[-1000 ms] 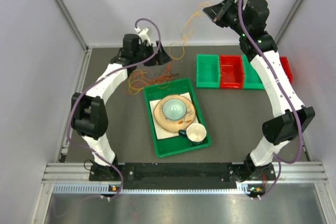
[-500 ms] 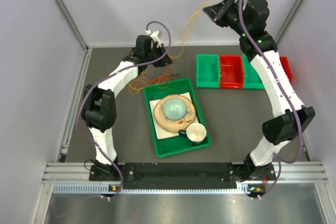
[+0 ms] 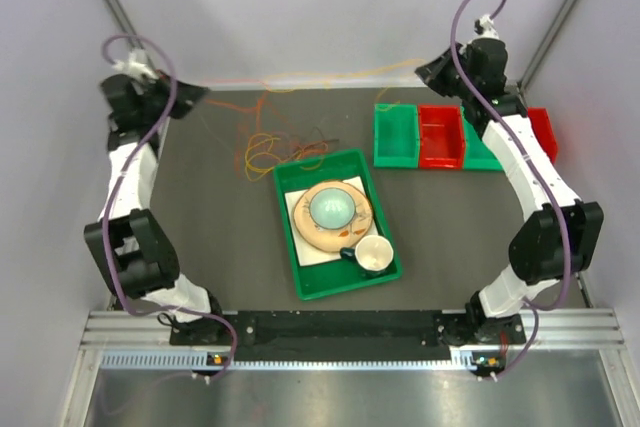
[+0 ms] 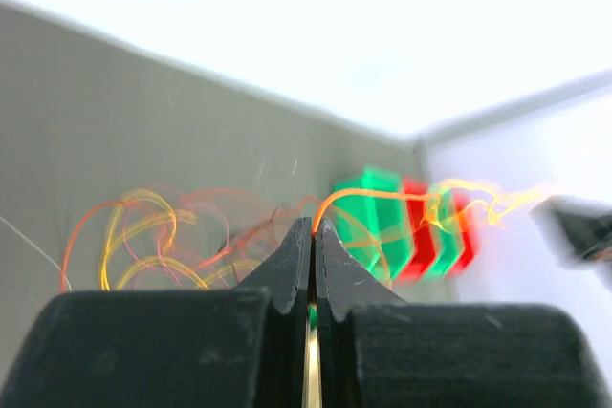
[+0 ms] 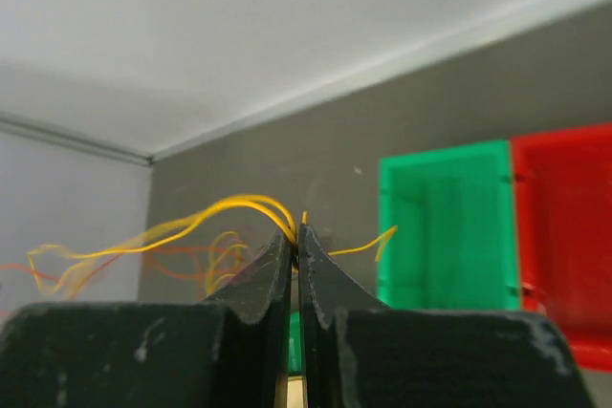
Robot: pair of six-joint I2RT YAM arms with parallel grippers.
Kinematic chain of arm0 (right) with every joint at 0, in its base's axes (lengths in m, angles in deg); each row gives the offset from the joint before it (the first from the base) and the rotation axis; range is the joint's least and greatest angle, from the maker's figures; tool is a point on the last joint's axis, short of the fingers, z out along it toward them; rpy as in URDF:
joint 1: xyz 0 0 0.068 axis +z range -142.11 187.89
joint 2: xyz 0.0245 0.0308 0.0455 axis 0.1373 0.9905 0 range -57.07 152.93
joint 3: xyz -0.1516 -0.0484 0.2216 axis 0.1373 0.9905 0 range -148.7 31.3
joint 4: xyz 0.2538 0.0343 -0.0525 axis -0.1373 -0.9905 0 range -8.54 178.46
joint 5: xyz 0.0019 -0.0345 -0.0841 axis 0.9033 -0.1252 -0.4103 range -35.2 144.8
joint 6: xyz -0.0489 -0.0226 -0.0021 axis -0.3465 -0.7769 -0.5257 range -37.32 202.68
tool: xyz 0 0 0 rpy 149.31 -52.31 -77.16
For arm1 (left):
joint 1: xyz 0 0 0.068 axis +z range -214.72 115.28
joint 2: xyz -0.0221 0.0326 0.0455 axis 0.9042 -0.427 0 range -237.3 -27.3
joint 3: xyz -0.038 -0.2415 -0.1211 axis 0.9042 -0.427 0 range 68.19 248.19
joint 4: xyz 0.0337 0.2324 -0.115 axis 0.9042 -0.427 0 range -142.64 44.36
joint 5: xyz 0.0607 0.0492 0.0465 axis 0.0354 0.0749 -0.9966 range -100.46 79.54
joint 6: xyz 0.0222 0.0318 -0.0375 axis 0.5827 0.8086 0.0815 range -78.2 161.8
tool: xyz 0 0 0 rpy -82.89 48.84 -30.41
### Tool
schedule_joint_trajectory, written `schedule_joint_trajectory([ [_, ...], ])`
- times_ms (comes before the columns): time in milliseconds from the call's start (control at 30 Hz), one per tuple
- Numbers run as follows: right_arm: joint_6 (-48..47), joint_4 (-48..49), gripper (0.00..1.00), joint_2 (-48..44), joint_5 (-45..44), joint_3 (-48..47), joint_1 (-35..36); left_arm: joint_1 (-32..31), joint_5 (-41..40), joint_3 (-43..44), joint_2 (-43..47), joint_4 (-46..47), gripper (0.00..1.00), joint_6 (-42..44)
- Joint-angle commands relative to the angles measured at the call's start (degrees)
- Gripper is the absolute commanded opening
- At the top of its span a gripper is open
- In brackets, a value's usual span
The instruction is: Untangle the cables
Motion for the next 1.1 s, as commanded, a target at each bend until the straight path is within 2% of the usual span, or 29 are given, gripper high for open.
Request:
schedule_joint_trajectory([
  [0,0.8,3.2,0.0,-6.3,-2.0,5.4,-4.0,6.6,9.5,-4.7,3.8,19.1,0.0,-16.3],
  [67,-0.1,2.7,0.0,-7.8,-1.9,8.0,-5.2,8.0,8.7,-4.4,3.3,20.7,0.0,-17.5],
  [300,-4.2,-0.5,0.0,-15.8,-6.1,10.9,-7.5,8.4,1.6,-0.2,1.3,11.8,0.0,-11.6],
  [433,-5.5,-2.0,0.0,-17.1,-6.5,7.5,-7.5,8.3,-1.6,0.6,0.6,7.8,0.0,-8.4],
  [567,-7.5,-4.3,0.0,-18.4,-8.4,3.6,-7.6,8.3,-10.8,1.3,1.1,1.3,0.0,-2.7],
  [700,-8.5,-5.6,0.0,-19.6,-9.9,-1.8,-7.7,7.8,-16.2,1.6,0.1,-5.4,0.0,1.3],
  [933,-8.1,-5.1,0.0,-19.3,-11.3,-7.9,-7.7,3.7,-28.5,4.7,-3.8,-14.6,0.0,10.0],
  [1000,-6.8,-4.3,0.0,-18.0,-10.4,-8.0,-7.7,2.5,-32.6,6.2,-6.5,-17.1,0.0,11.8],
  [1067,-5.0,-3.0,0.0,-16.1,-5.0,-8.3,-7.6,-0.2,-34.8,6.9,-8.0,-18.3,0.0,14.3],
])
